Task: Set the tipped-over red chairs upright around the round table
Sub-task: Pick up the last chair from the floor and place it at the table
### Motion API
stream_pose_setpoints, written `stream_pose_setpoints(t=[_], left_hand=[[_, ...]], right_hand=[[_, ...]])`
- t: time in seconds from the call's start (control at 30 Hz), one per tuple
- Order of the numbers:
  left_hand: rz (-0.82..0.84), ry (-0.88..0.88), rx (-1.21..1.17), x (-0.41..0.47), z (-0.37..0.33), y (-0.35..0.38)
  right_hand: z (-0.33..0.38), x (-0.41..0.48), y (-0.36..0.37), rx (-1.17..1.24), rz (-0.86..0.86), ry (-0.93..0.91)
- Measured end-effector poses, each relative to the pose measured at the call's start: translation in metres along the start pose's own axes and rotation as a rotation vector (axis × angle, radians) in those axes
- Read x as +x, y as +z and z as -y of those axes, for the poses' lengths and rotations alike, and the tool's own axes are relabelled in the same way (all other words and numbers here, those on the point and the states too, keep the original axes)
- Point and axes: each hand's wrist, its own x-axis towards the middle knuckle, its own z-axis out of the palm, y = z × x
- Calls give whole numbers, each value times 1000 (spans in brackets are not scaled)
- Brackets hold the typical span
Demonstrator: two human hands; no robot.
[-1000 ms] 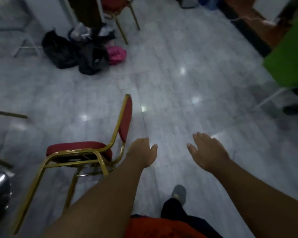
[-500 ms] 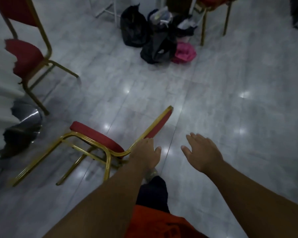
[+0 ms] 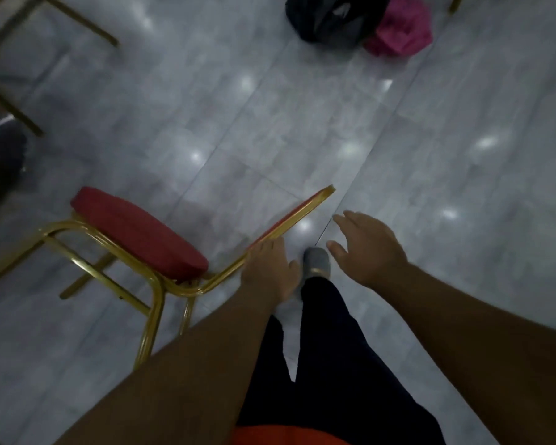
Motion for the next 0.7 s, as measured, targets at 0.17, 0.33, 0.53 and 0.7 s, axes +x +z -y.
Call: stream_pose_setpoints(t=[0.17, 0.33, 0.53, 0.7], left_hand=[[-14, -109, -25, 84, 12, 38], [-127, -139, -57, 171, 17, 90], [-245, -198, -111, 228, 17, 138], [-412, -212, -6, 226, 17, 149]], right_hand=[[-28, 111, 40, -11, 42, -123], [-73, 212, 97, -53, 132, -295], [-115, 281, 131, -97, 175, -576], [-114, 285, 125, -180, 110, -753]])
